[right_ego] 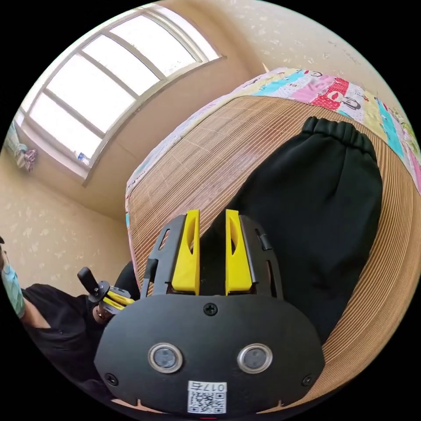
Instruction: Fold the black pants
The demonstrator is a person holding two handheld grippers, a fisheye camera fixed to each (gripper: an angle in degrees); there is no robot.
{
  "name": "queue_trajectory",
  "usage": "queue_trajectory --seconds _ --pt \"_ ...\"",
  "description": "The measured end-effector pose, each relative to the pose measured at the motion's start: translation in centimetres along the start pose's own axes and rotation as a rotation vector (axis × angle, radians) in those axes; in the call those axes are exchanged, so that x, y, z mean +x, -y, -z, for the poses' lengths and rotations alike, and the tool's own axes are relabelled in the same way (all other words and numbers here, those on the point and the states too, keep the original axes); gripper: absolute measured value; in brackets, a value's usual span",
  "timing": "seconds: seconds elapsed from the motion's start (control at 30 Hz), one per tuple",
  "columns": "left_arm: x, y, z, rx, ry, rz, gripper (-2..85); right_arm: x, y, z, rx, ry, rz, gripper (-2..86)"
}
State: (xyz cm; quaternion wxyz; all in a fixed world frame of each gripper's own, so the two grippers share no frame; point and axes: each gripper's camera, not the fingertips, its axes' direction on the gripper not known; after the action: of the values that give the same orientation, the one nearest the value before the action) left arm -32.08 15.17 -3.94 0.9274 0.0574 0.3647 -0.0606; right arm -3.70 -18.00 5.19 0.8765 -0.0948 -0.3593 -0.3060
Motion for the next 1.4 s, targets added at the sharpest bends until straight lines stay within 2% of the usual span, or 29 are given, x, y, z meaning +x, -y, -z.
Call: queue_trajectory --seconds 0.17,0.23,0.33,0.43,0.57,0.87,1.03,1.17,1.3,1.4 --pt "-0.8 0.4 -0.4 -0.007 0.003 -0.001 11.2 -4.6 -16.1 5.5 0.058 0.026 0.032 9.2" --pt "-1.3 0.6 -1.3 -0.05 0.003 0.023 11.0 -4.7 -24.9 7.4 0.11 0.053 -0.078 9.3" --pt "-2.7 0.3 -1.0 -0.019 -0.062 0.109 10.9 -3.5 -34.4 9.5 0.254 0.153 -0.255 10.0" --pt "-4.4 0.0 -1.0 0.012 -0.145 0.202 11.2 -1.6 -39.9 10.1 0.345 0.24 -0.404 11.3" --pt "-4.7 0.7 -1.3 -0.036 -0.184 0.227 11.8 -1.0 -40.6 9.3 0.301 0.245 -0.43 13.4" --pt "-3.1 2.3 -0.9 -0.131 -0.04 0.129 12.3 -1.4 -41.1 9.3 0.328 0.277 -0.425 13.5" --pt "-3.7 2.6 -0.9 -0.195 -0.056 0.123 10.0 -1.8 -41.5 8.6 0.355 0.32 -0.462 11.4" --pt "-3.8 2.1 -0.6 -0.235 -0.088 0.123 7.4 -2.7 -41.8 8.8 0.325 0.249 -0.481 7.5" --pt "0.3 0.8 2.6 -0.273 -0.087 -0.046 5.2 -5.5 -42.9 10.9 0.298 0.323 -0.378 3.8" --pt "5.1 0.0 7.9 -0.194 -0.193 -0.211 5.1 -11.0 -44.2 16.3 0.343 0.244 -0.197 2.7"
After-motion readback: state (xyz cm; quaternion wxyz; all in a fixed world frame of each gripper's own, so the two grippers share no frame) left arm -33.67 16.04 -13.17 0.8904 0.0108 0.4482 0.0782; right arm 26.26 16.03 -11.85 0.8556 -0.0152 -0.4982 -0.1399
